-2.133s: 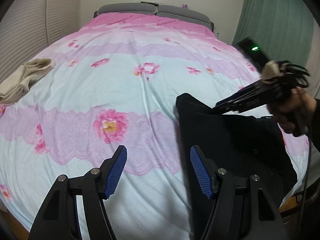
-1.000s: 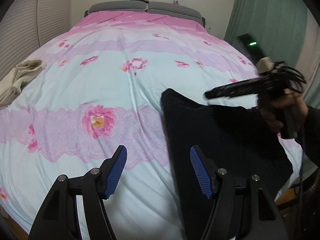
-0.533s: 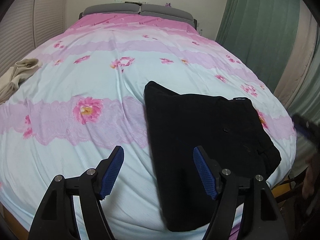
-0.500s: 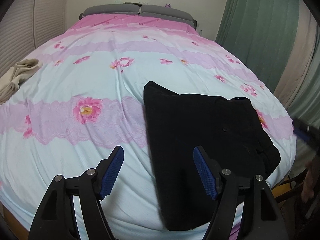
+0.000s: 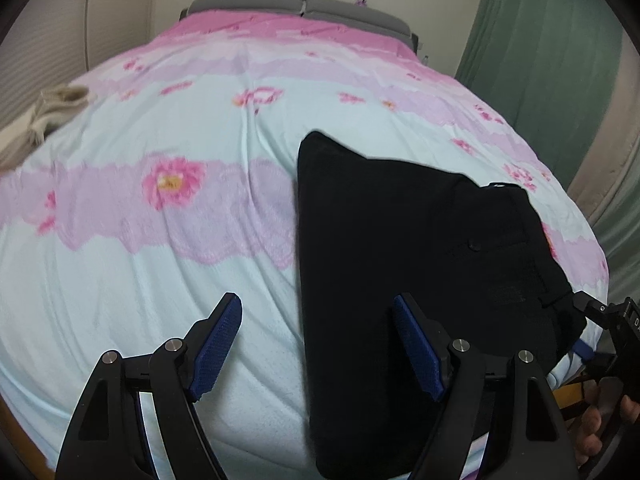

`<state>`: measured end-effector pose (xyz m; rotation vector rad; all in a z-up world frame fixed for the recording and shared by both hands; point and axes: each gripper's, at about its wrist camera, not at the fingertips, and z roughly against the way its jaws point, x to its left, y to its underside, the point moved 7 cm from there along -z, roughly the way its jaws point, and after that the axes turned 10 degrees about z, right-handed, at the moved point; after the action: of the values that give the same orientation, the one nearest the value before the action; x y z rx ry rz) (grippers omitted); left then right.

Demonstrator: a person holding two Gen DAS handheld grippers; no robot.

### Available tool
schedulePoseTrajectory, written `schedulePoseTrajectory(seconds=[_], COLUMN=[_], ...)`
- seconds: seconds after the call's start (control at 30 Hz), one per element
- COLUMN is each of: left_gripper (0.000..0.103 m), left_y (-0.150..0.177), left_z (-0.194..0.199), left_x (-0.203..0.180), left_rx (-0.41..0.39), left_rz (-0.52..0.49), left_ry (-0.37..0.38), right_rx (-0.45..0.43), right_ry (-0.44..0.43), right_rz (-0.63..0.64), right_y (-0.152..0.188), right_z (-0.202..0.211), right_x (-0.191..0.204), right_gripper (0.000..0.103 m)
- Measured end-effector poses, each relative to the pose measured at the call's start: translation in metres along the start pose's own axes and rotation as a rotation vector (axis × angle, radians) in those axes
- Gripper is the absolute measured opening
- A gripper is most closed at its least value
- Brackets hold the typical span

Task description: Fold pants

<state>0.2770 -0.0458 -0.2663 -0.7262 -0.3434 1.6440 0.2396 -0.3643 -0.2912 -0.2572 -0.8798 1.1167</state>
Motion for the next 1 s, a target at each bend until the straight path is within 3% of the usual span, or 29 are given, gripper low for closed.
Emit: schedulePoseTrajectory(seconds=[0.17, 0.47, 0.6, 0.67, 0.8, 0.83, 1.0], left_gripper=[0.078, 0.079, 0.079, 0.079, 0.072, 0.068, 0.049], left_y=[0.009, 0.021, 0.024, 0.024, 0.026, 0.026, 0.024], left_z=[-0.012, -0.033, -0.039, -0.040, -0.040, -0.039, -0.033], left_x=[-0.002, -0.012, -0.018, -0.019, -0.020, -0.020, -0.023], left_rx=[0.013, 0.055, 0.057, 0.062, 0.058, 0.056, 0.034], left_rz=[-0.014, 0.033, 0.039, 0.056, 0.077, 0.081, 0.079], left_ry=[0.027, 0.118, 0.122, 0.127, 0.138, 0.138, 0.102], right_rx=[0.029, 0.034, 0.036, 0.038, 0.045, 0.051, 0.054], right_ry=[-0.046, -0.097, -0.113, -0.123, -0.122, -0.116, -0.130], right_rz=[-0.044, -0.003, 0.010, 0.015, 0.003, 0.002, 0.015], right_y=[0.004, -0.001, -0.003, -0.003, -0.004, -0.004, -0.003], right_z=[-0.017, -0.036, -0.045, -0.050, -0.056, -0.058, -0.059], right_x=[-0.005, 0.011, 0.014, 0.016, 0.013, 0.012, 0.012], right_gripper=[0.103, 0.103, 0.102, 0.097, 0.073, 0.065, 0.049])
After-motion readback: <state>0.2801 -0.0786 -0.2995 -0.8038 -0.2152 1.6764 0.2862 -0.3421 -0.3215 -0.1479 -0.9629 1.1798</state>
